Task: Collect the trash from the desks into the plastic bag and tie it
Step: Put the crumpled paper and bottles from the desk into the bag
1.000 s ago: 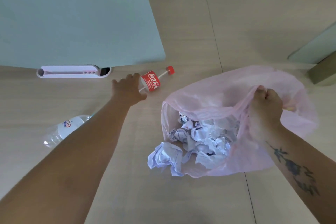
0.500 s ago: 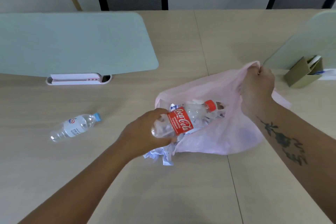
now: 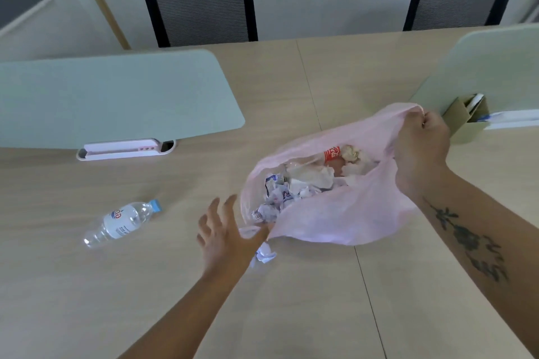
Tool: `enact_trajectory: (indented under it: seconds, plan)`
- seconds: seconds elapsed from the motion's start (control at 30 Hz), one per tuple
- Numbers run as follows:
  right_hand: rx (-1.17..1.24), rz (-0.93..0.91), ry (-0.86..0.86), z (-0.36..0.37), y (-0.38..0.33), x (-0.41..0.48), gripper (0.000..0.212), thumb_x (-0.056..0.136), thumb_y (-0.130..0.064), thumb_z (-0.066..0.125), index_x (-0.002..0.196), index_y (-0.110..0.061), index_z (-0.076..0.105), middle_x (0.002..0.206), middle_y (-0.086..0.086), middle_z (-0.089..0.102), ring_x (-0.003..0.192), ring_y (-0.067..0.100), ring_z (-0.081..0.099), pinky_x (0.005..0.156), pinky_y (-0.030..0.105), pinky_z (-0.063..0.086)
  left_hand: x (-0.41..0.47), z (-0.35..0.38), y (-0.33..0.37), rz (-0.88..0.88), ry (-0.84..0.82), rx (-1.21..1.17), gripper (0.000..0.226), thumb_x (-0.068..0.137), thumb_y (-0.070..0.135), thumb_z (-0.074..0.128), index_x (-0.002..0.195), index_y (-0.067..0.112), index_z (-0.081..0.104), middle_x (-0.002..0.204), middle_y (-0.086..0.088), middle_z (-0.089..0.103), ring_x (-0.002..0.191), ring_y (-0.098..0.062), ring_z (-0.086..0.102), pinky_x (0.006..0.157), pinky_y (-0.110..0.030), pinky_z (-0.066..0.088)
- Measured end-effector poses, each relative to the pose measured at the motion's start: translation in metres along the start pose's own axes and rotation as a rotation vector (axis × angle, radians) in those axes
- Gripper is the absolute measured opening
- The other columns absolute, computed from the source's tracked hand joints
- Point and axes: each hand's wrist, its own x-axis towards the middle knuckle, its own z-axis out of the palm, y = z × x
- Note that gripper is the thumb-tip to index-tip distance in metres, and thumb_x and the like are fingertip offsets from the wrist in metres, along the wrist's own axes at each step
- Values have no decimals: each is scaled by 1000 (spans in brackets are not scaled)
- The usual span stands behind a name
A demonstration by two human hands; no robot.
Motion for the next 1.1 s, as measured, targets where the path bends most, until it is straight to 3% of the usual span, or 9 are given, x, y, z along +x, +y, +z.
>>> enact_trajectory:
  seconds: [0.17, 0.3, 0.4, 0.6, 0.7, 0.77, 0.83, 0.97, 1.1]
  plan:
    - [-3, 43, 2, 2, 7, -4, 34, 97, -27, 38, 65, -18, 28, 67, -2, 31, 64, 20, 33, 60, 29, 31, -24, 21, -33, 54, -267, -93, 60, 72, 50, 74, 121, 33, 45, 113, 0, 51, 96, -28, 56, 78, -38, 51]
    - [-39, 26, -16, 1, 7, -5, 33, 96, -26, 38, 66, -18, 28, 67, -2, 30, 63, 19, 31, 58, 28, 29, -3, 8, -6, -92, -91, -459, 48, 73, 28, 75, 108, 33, 42, 105, 1, 51, 83, -10, 59, 63, -28, 44]
    - [-44, -1, -4, -4, 4, 0, 31, 95, -26, 39, 67, -18, 31, 66, -2, 32, 60, 18, 31, 53, 27, 29, 16, -8, 39, -2, -24, -644, 52, 70, 36, 76, 109, 42, 42, 111, 6, 54, 94, -11, 61, 68, -28, 50]
    - [-78, -19, 43, -7, 2, 2, 34, 97, -27, 39, 65, -18, 30, 64, -2, 32, 54, 15, 30, 41, 20, 30, 37, -11, 125, 247, -593, -757, 78, 87, 58, 57, 153, 37, 21, 122, 39, 46, 115, 11, 53, 96, -14, 43]
    - [-69, -15, 23, -5, 3, 4, 34, 96, -29, 39, 66, -18, 31, 66, -2, 33, 59, 18, 32, 55, 27, 31, 48, -12, 101, 199, -283, -771, 29, 95, 36, 58, 124, 42, 58, 101, 25, 67, 87, 7, 63, 80, -15, 48]
    - [-77, -18, 22, -3, 6, 5, 34, 97, -28, 39, 65, -18, 31, 66, -2, 33, 59, 17, 31, 57, 28, 30, 59, -20, 63, 112, 2, -699, 16, 90, 31, 61, 105, 36, 62, 89, 19, 69, 82, 0, 63, 72, -19, 48]
    - [-69, -1, 14, 2, 11, 3, 34, 97, -27, 38, 65, -18, 31, 66, -2, 32, 58, 16, 31, 55, 28, 29, 74, -33, 10, 66, 153, -439, 31, 86, 37, 66, 115, 28, 57, 107, 10, 65, 106, -15, 57, 86, -30, 47]
    - [-57, 57, -19, 19, 18, -4, 33, 97, -28, 37, 66, -18, 31, 70, 2, 35, 66, 20, 35, 59, 30, 32, 98, -73, -100, -153, 16, 292, 101, 68, 73, 67, 149, 33, 22, 160, -3, 14, 142, -38, 13, 110, -57, 19]
    - [-90, 30, -48, 32, 19, -10, 31, 96, -26, 35, 66, -18, 32, 75, 9, 40, 72, 26, 42, 65, 36, 35, 102, -108, -180, -414, -259, 494, 116, 67, 63, 77, 153, 41, 3, 163, -6, -3, 142, -51, 5, 109, -68, 15]
